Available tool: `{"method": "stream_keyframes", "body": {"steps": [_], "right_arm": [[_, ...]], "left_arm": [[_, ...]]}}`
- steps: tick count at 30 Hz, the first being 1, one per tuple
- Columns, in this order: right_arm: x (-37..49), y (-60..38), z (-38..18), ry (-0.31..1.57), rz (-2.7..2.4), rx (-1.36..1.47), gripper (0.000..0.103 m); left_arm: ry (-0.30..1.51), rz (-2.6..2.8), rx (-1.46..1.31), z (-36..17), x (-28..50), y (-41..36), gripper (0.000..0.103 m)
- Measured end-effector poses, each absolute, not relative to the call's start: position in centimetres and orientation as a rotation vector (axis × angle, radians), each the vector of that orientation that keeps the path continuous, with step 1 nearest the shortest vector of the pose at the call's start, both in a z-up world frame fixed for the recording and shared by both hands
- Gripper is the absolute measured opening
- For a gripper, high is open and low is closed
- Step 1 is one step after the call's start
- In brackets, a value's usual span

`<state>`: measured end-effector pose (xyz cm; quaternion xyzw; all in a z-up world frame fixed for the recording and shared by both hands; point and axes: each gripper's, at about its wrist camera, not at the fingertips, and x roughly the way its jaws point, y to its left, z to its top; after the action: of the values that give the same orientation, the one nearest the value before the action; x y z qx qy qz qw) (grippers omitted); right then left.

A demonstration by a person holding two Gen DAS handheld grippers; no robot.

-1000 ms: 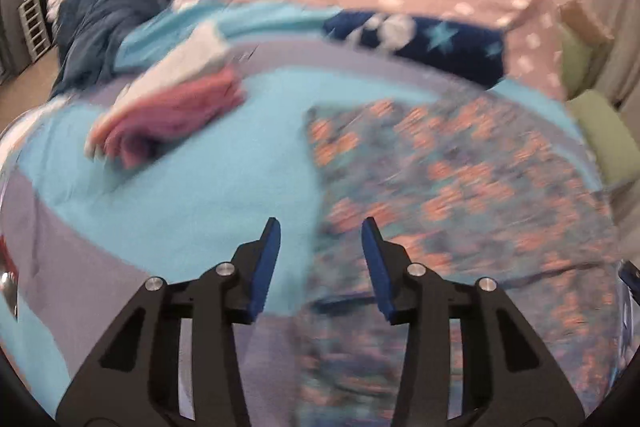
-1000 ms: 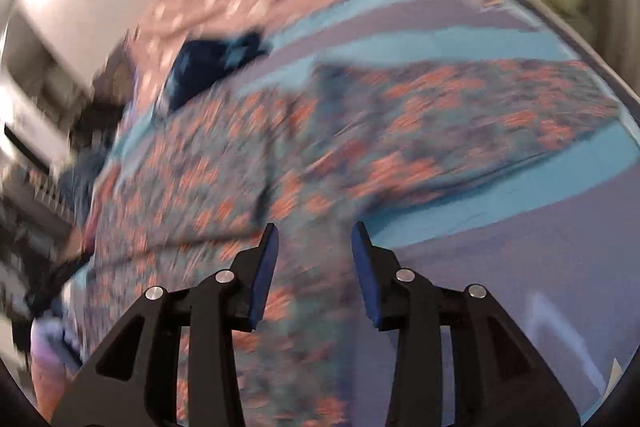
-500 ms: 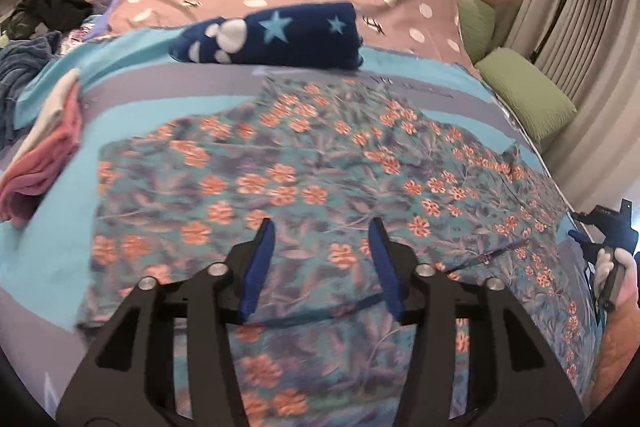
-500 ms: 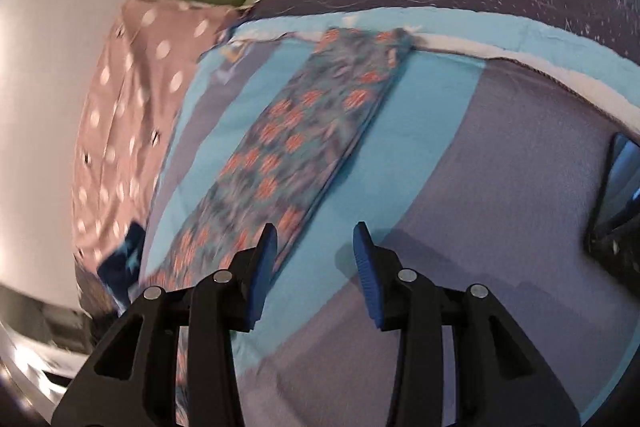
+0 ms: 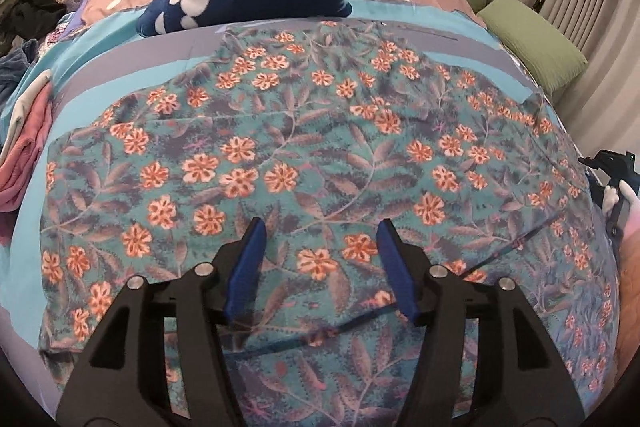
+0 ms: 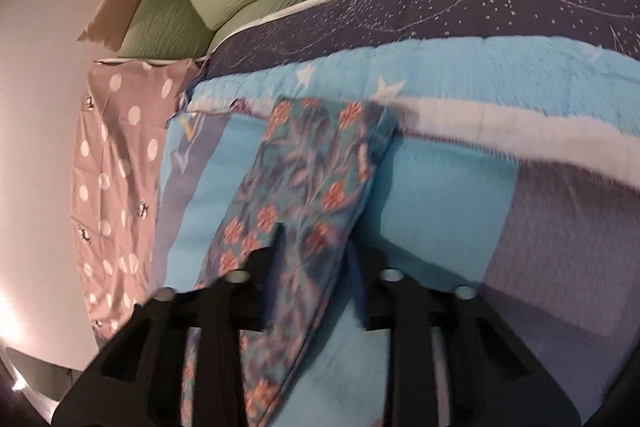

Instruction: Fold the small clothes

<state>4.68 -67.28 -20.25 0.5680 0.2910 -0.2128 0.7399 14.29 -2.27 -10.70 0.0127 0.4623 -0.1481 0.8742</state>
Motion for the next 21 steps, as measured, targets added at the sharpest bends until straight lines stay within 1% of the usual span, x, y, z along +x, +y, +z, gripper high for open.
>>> {"method": "stream_keyframes", "body": {"steps": [1, 2, 5, 8, 11, 14, 17, 21], "right_arm": [[4.9, -67.5, -20.5, 0.638, -0.463, 1.255, 0.006], [5.0, -67.7, -20.6, 0.633, -0.454, 1.271, 0.005], [5.4, -66.8, -19.3, 0.604, -0.377, 1.285, 0.004], [7.4, -62.8, -14.8, 0.594, -0.187, 1.156, 0.004], [9.1, -55.9, -9.3, 0.582, 0.065, 1.019, 0.004], [9.9, -46.1, -4.7, 0.593, 0.323, 0.853, 0.004], [10.1, -38.2, -3.5, 0.649, 0.473, 0.732, 0.004], [9.8, -29.9, -5.5, 0.771, 0.584, 0.591, 0.004]], "left_arm": [[0.965, -0.312, 0.034, -10.8, 14.3, -2.4, 0.063], [0.964, -0.314, 0.04, -10.8, 14.3, -2.5, 0.064], [0.967, -0.324, 0.043, -10.8, 14.4, -2.7, 0.068], [0.967, -0.337, 0.043, -10.9, 14.5, -2.9, 0.071], [0.959, -0.333, 0.053, -10.9, 14.3, -3.1, 0.072], [0.952, -0.341, 0.03, -10.8, 14.2, -2.7, 0.072], [0.934, -0.34, -0.021, -10.3, 13.9, -1.9, 0.072], [0.906, -0.348, -0.11, -9.3, 13.3, -0.2, 0.072]]}}
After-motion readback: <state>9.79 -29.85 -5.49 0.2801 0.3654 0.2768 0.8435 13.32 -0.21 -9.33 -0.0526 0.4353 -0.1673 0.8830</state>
